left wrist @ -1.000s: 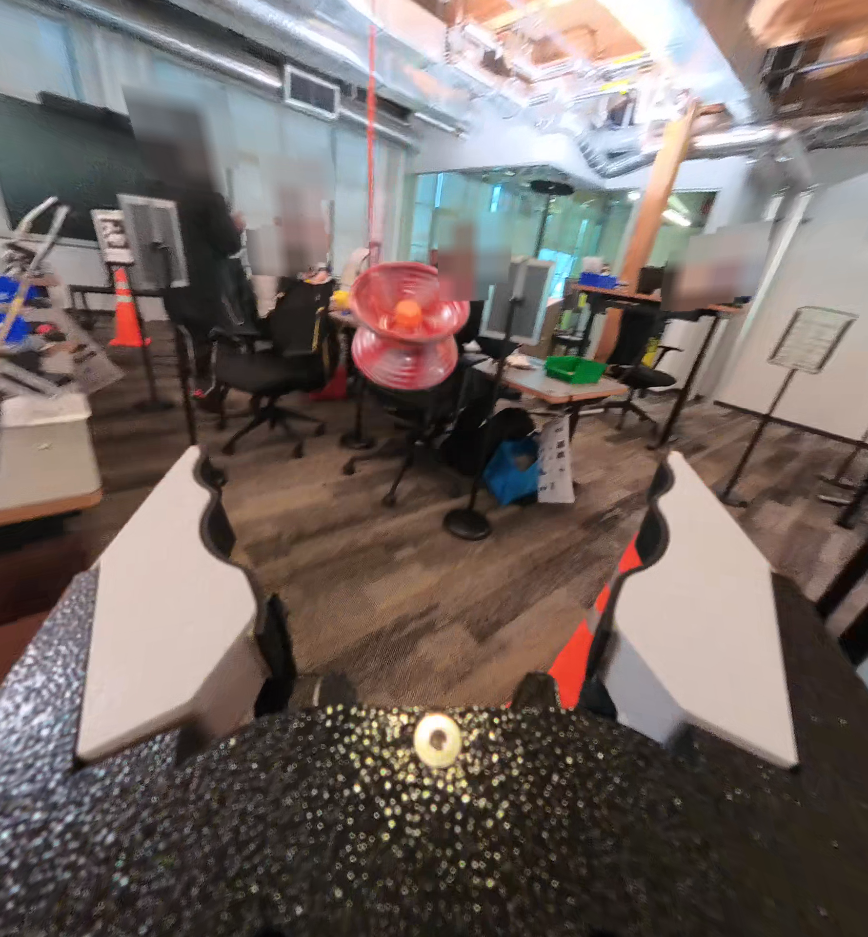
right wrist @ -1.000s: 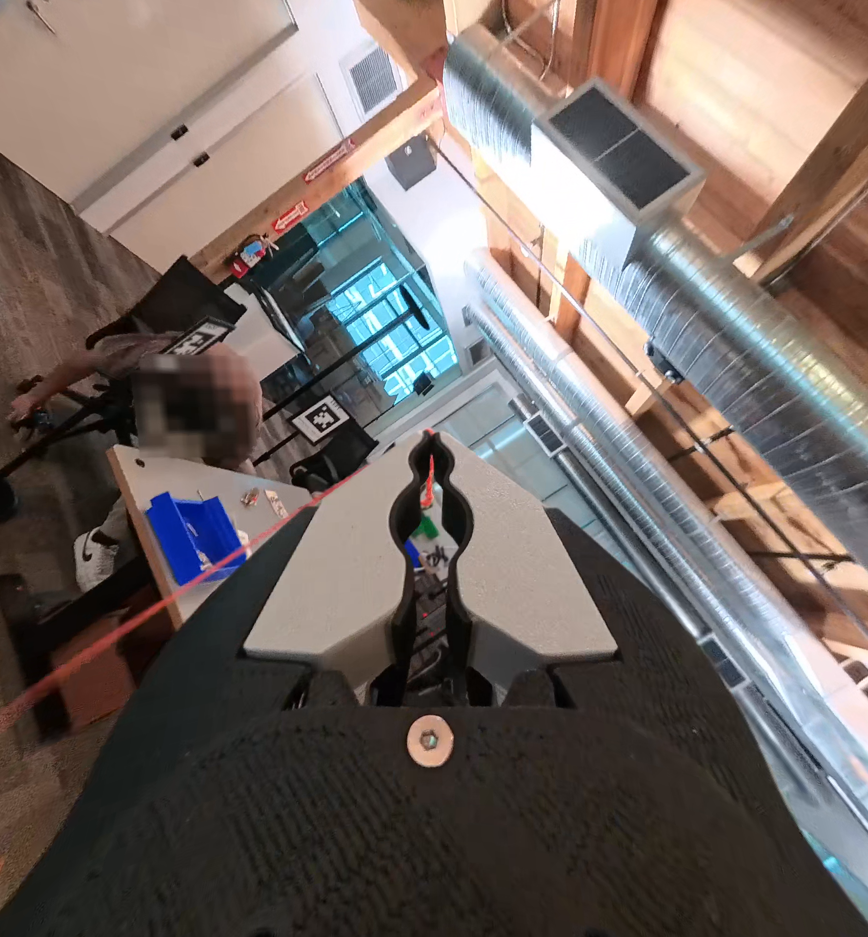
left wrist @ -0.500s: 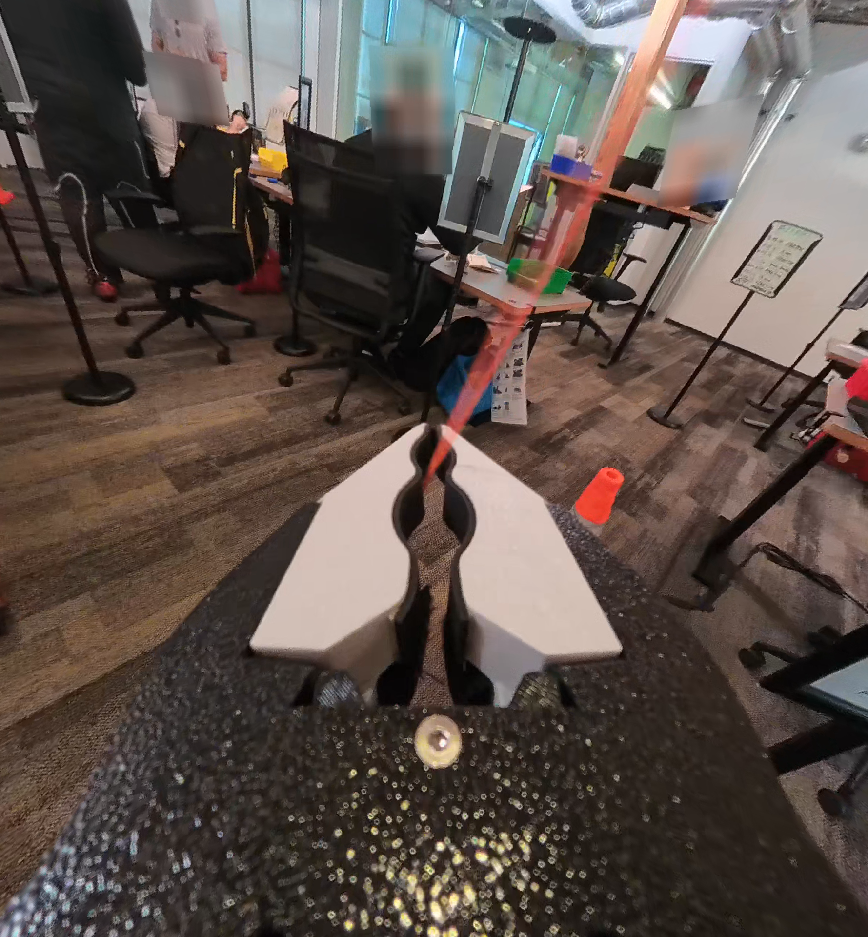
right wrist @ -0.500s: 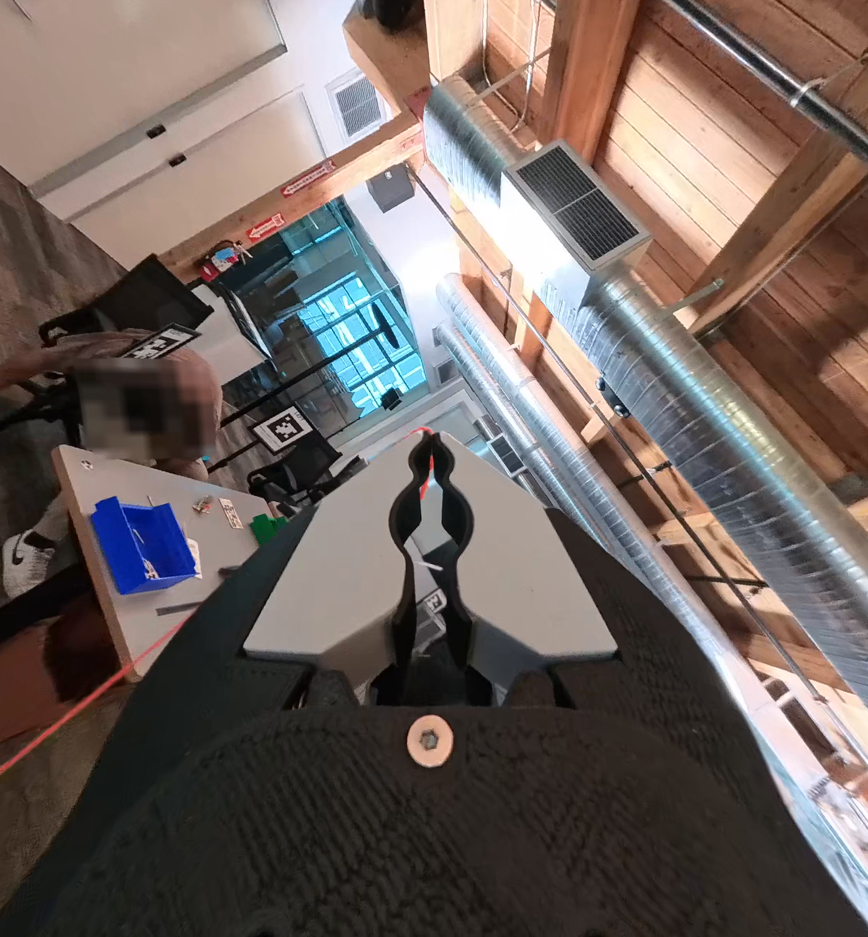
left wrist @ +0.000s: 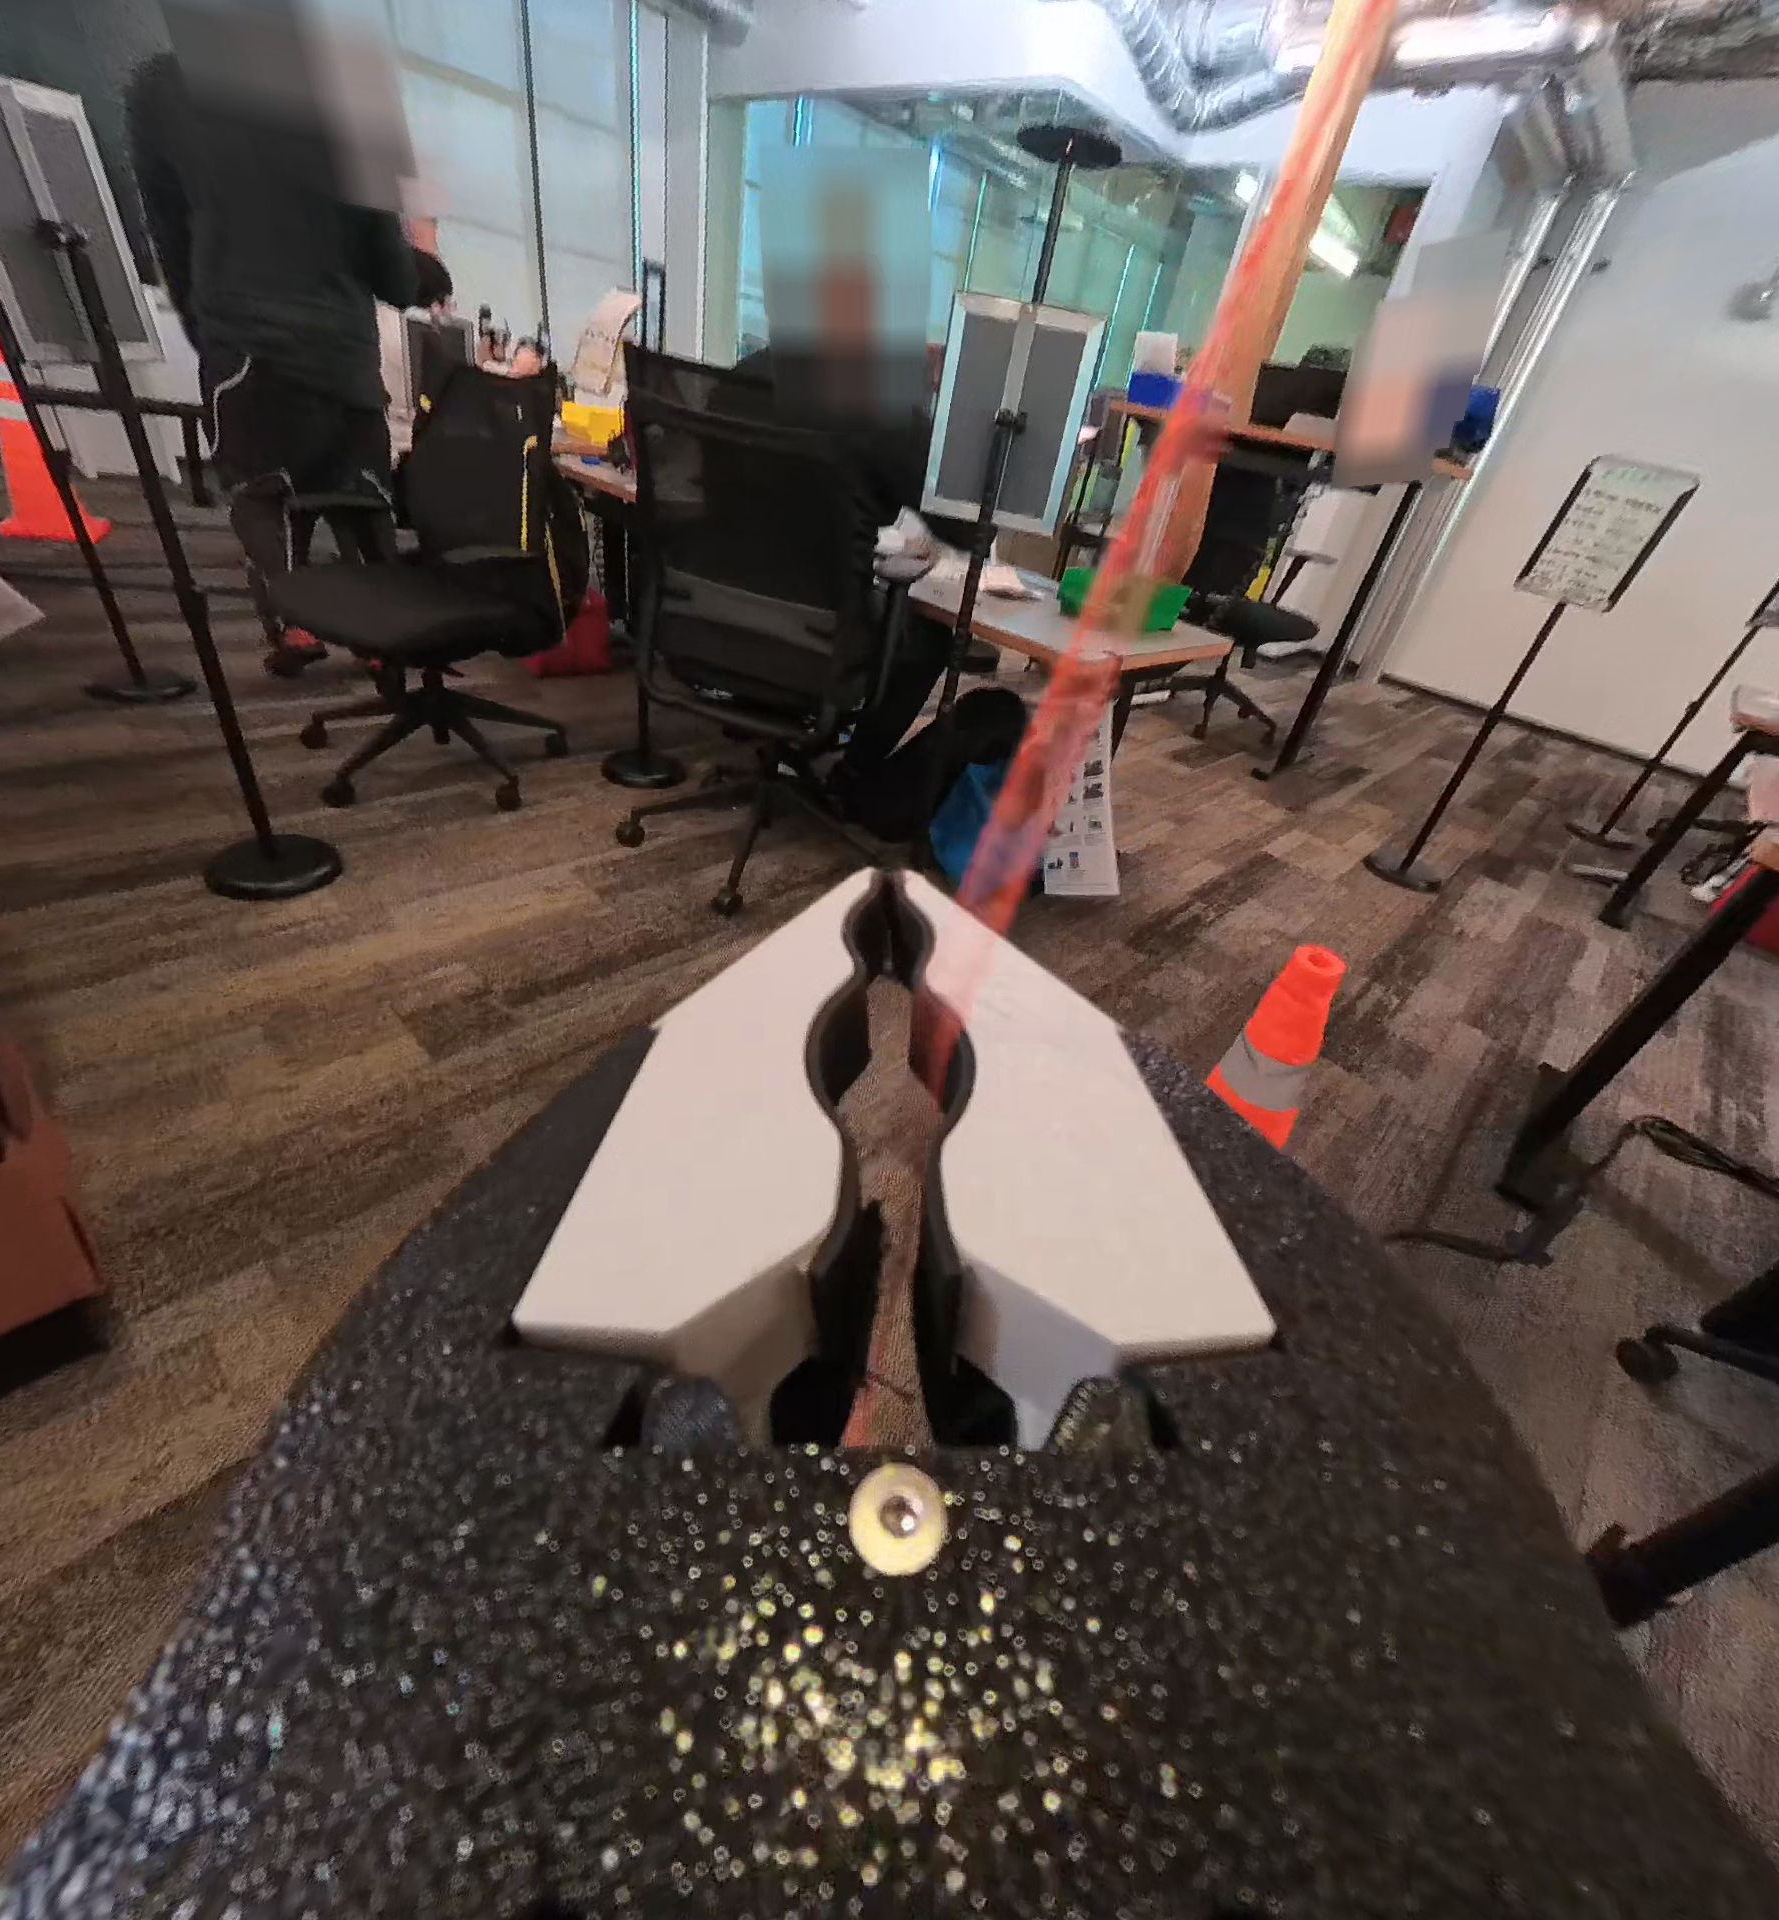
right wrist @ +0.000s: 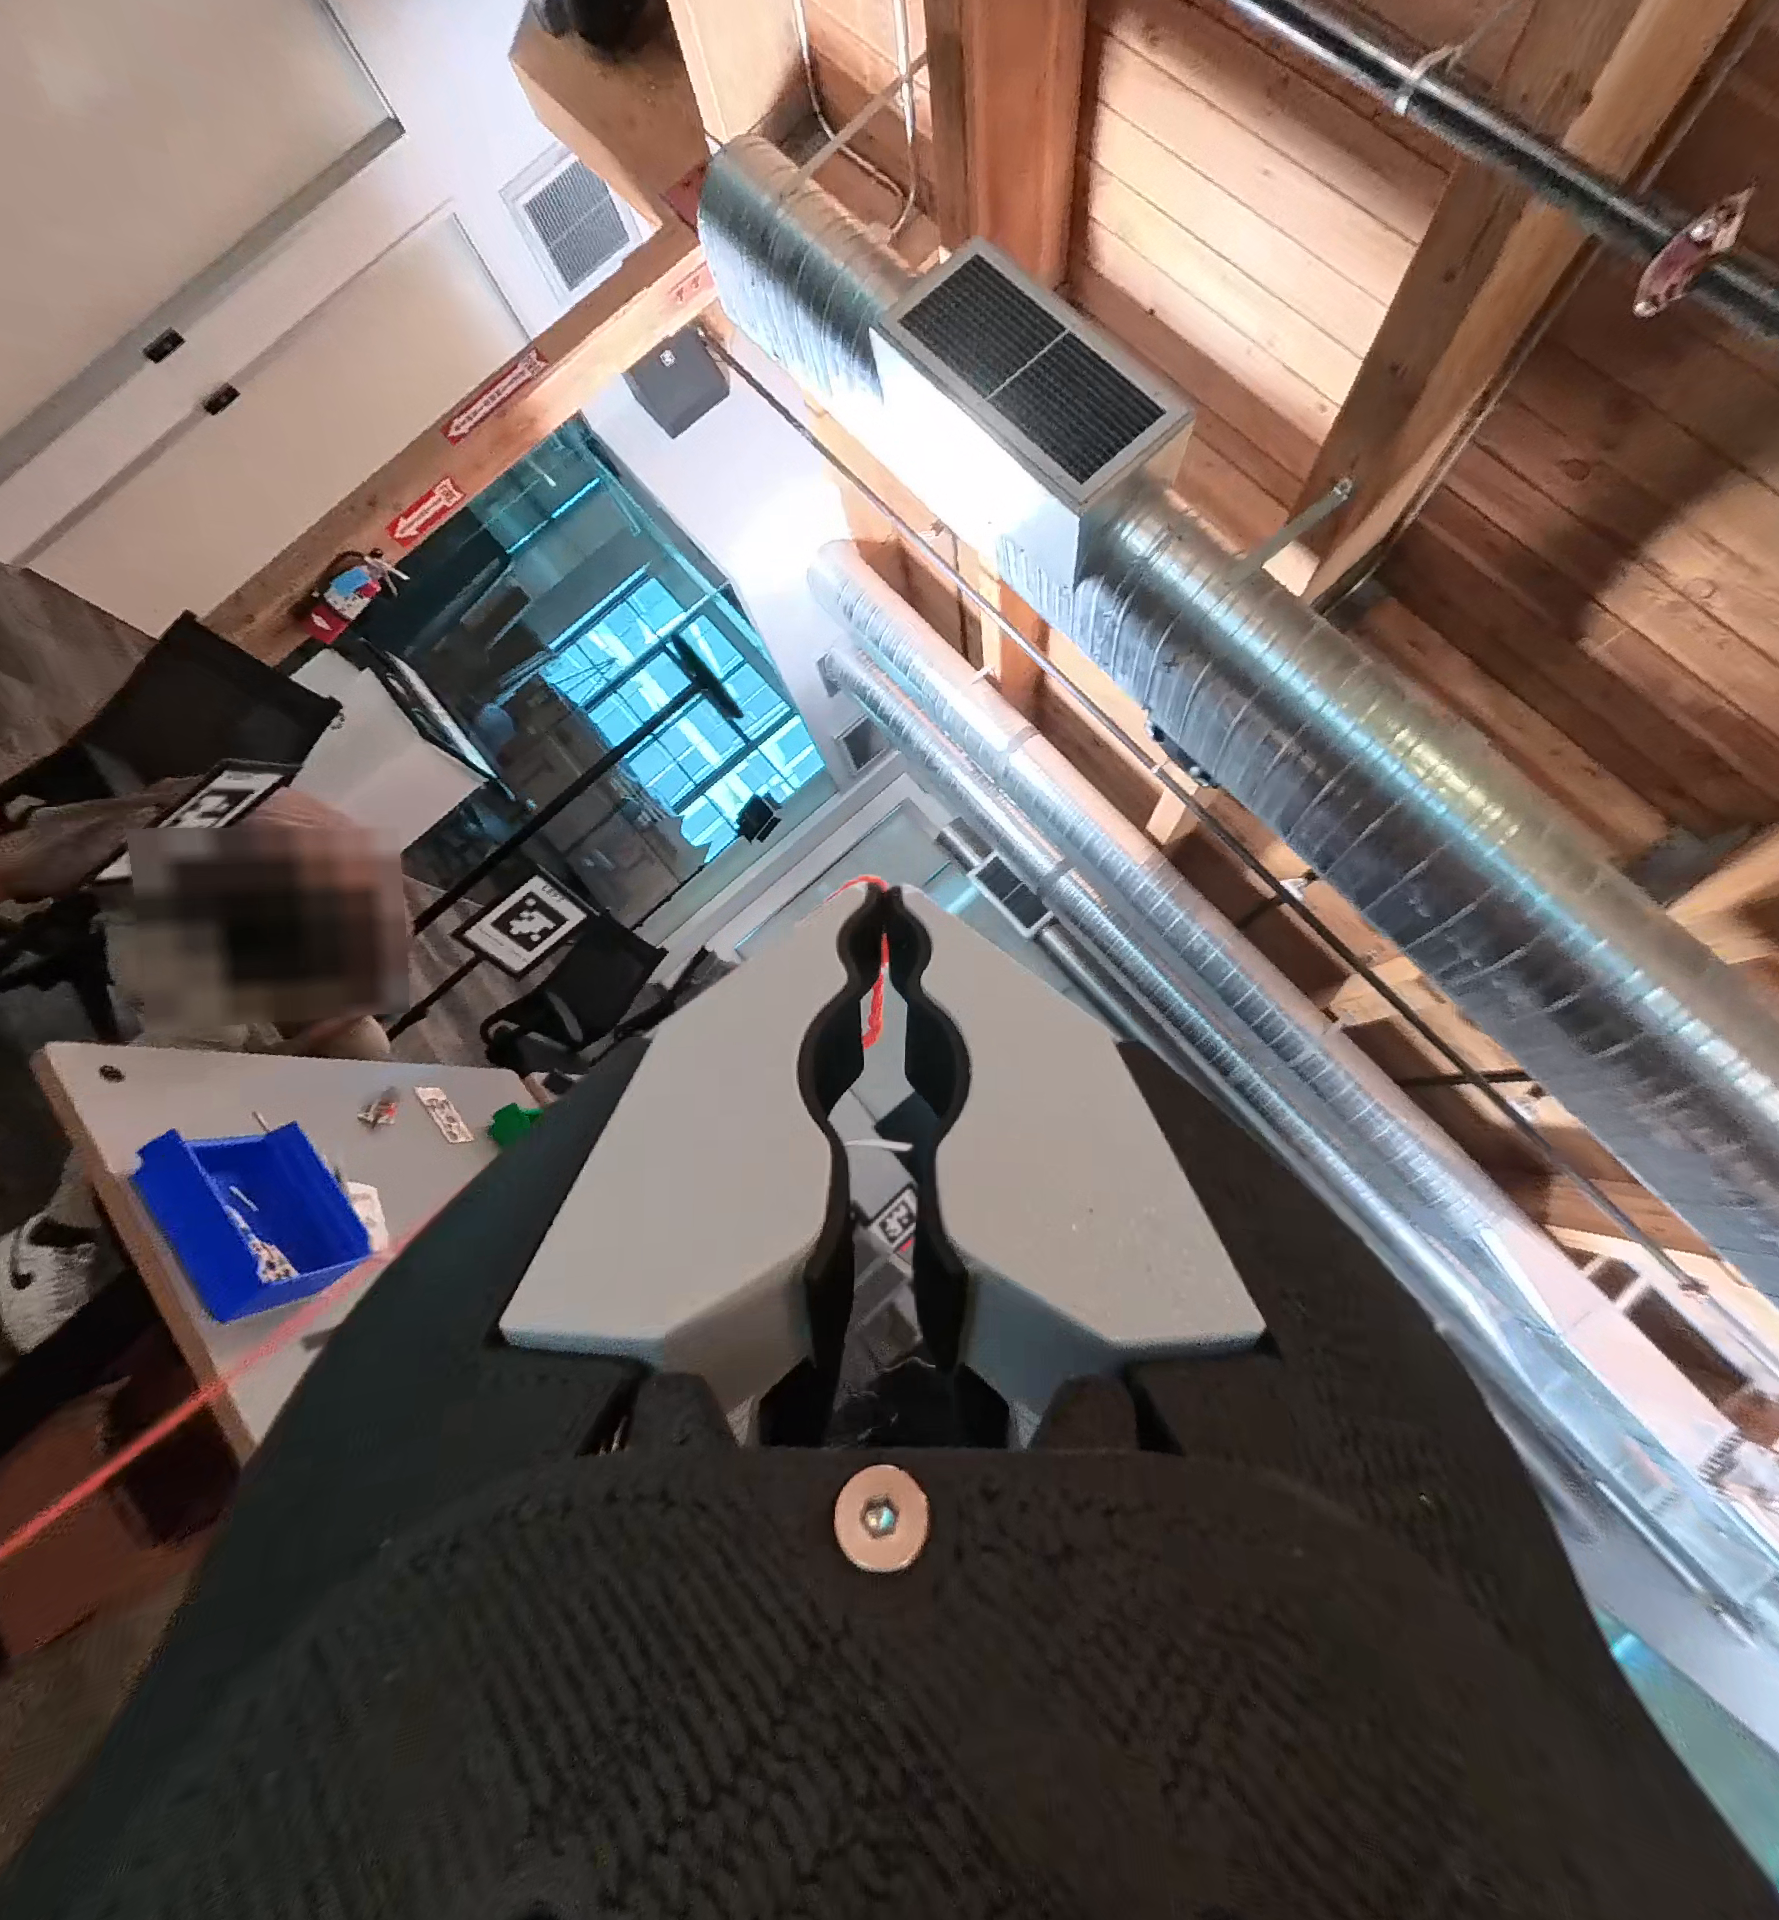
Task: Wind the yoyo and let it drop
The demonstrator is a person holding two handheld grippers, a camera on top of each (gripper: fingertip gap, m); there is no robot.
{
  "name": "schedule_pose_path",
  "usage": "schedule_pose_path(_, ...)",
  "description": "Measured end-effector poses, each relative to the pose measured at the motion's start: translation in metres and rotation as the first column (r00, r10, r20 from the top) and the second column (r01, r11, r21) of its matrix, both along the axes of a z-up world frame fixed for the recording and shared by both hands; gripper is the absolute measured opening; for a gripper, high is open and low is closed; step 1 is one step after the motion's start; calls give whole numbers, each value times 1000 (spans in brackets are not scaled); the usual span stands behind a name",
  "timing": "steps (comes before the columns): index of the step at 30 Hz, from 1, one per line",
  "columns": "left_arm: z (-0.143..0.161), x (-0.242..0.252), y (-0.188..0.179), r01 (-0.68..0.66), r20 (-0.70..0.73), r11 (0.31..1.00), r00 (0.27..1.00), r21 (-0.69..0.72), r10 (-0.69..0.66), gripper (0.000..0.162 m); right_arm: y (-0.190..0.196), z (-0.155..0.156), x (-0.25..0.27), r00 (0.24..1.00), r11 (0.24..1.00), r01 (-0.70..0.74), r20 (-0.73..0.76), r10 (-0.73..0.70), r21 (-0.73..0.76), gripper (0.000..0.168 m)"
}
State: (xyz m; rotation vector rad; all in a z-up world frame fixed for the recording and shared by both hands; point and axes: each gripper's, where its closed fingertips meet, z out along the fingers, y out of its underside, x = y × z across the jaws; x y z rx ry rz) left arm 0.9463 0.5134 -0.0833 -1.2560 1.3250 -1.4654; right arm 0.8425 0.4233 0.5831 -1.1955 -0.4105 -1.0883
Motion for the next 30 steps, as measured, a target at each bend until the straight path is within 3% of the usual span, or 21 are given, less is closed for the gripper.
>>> schedule_pose_path(4,13,-16,5,36,86,994,996,-105,-27,0,28,25,-3,999,999,42,8,-42,-33,0)
schedule_pose_path(6,17,-28,14,5,94,988,995,-155,10,58,46,26,-5,997,996,70,21,-69,-61,0)
schedule_pose_path(7,18,-40,18,-10,91,985,996,-170,25,79,55,27,-6,996,994,84,28,-83,-75,0)
schedule_pose_path(9,21,-68,27,-62,109,981,991,-186,83,114,72,28,-7,991,987,125,55,-120,-97,0)
schedule_pose_path(10,22,-86,32,-95,120,979,986,-180,118,121,81,29,-8,988,983,147,68,-140,-107,0)
schedule_pose_path(12,26,-119,31,-80,150,982,983,-173,107,100,96,31,-7,974,971,209,114,-196,-113,0)
schedule_pose_path(18,0,-168,36,-121,4,992,993,17,121,127,137,38,-20,963,961,246,140,-229,-127,0)
schedule_pose_path(20,-29,-174,33,-124,-71,991,989,47,127,138,142,48,-34,961,963,243,163,-223,-115,0)
schedule_pose_path(22,-62,-171,23,-98,-145,995,985,-11,96,148,142,60,-49,962,967,233,173,-213,-101,0)
schedule_pose_path(30,-175,-111,-1,-66,-385,998,921,-20,53,150,114,121,-94,963,975,220,160,-217,-1,0)
